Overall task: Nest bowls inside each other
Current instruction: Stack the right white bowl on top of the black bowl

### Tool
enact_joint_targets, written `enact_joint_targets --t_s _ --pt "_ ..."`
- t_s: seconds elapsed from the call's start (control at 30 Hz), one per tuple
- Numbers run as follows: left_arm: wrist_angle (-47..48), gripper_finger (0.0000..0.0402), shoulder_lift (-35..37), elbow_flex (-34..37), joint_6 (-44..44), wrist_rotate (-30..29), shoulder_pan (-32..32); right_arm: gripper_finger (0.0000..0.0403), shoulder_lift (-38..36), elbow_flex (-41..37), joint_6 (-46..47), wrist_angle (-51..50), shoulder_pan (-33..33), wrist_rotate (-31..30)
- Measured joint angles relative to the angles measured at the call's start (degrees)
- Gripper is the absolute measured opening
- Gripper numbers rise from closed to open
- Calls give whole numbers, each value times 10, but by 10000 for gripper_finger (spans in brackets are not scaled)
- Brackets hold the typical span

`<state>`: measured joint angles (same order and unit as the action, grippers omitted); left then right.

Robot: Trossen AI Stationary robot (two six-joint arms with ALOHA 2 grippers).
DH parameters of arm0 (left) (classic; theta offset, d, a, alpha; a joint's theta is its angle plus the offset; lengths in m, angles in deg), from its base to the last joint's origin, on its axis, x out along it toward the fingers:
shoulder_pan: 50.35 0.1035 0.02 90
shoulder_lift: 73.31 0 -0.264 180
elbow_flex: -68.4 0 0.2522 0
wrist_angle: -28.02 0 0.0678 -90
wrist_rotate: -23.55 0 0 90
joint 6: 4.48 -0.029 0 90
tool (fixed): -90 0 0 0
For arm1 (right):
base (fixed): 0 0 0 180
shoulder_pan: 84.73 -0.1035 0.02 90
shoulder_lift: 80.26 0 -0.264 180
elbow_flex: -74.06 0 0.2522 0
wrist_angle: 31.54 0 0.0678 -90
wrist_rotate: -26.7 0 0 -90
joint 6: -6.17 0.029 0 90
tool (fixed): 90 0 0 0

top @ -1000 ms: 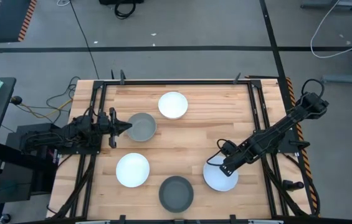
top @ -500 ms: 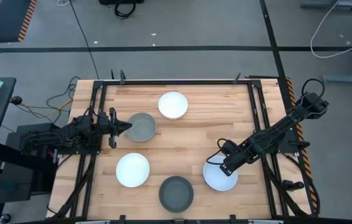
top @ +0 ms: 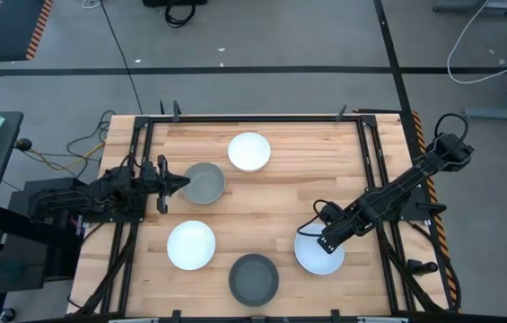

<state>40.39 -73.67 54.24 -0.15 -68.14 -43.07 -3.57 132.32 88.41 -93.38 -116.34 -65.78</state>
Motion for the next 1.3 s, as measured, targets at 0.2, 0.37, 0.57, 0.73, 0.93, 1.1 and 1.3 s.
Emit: enact_joint_targets --t_s 0.2,0.37,0.57,0.73,0.93,1.1,1.3 --pt "3 38 0 0 0 0 0 78 -1 48 2 -78 0 -12" --pt "3 32 0 0 0 0 0 78 -1 106 1 -145 0 -38" --pt "5 31 0 0 0 0 0 78 -1 146 1 -219 0 -55" --pt "5 38 0 0 1 0 0 70 -2 163 -17 -219 0 -105" --pt "6 35 0 0 6 0 0 22 -2 137 -13 -195 -10 -82" --pt "8 30 0 0 6 0 0 9 -1 121 -12 -148 -20 -82" --pt "8 37 0 0 6 0 0 4 -1 109 -10 -123 -35 -93"
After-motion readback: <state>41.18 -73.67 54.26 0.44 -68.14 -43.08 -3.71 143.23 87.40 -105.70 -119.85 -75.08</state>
